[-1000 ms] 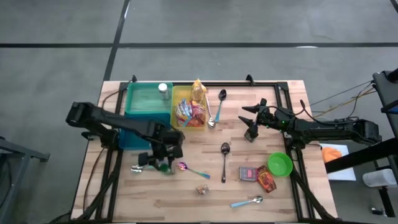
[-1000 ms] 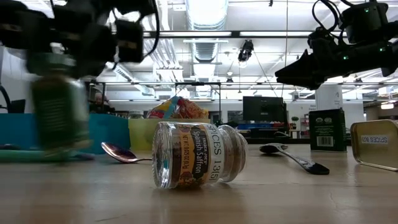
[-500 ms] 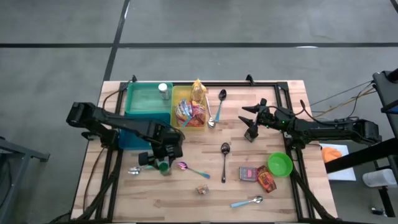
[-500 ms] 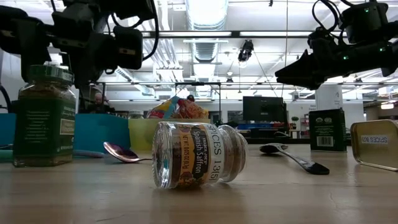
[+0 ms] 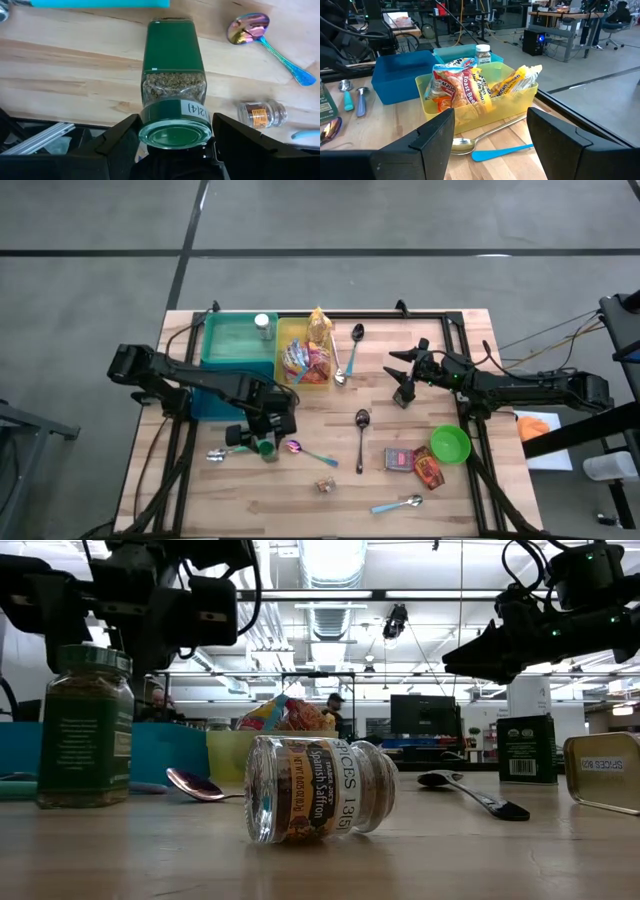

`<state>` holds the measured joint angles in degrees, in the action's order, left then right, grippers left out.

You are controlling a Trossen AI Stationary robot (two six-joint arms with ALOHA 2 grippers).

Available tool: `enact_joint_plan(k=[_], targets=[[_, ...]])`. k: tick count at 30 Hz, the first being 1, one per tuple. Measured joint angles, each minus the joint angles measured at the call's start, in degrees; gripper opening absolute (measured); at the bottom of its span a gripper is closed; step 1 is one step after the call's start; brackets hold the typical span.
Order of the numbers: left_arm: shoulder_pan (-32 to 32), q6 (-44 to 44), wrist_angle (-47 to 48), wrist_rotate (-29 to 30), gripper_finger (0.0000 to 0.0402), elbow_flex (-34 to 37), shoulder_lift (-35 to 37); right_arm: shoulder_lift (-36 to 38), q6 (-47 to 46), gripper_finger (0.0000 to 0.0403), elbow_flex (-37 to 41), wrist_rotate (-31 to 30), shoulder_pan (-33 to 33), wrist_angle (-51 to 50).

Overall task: Pick & Place Food Item
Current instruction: Put the green spice bottle into the green bin

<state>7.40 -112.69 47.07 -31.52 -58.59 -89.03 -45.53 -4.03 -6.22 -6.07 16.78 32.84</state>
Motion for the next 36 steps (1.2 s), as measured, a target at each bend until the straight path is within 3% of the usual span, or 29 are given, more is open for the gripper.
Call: enact_joint_plan(k=[36], targets=[[0.0,0.4,-1.4,0.0,0.0256,0.0,0.0,0.0,0.1,0.0246,0.0,0.0,0.0,0.0]])
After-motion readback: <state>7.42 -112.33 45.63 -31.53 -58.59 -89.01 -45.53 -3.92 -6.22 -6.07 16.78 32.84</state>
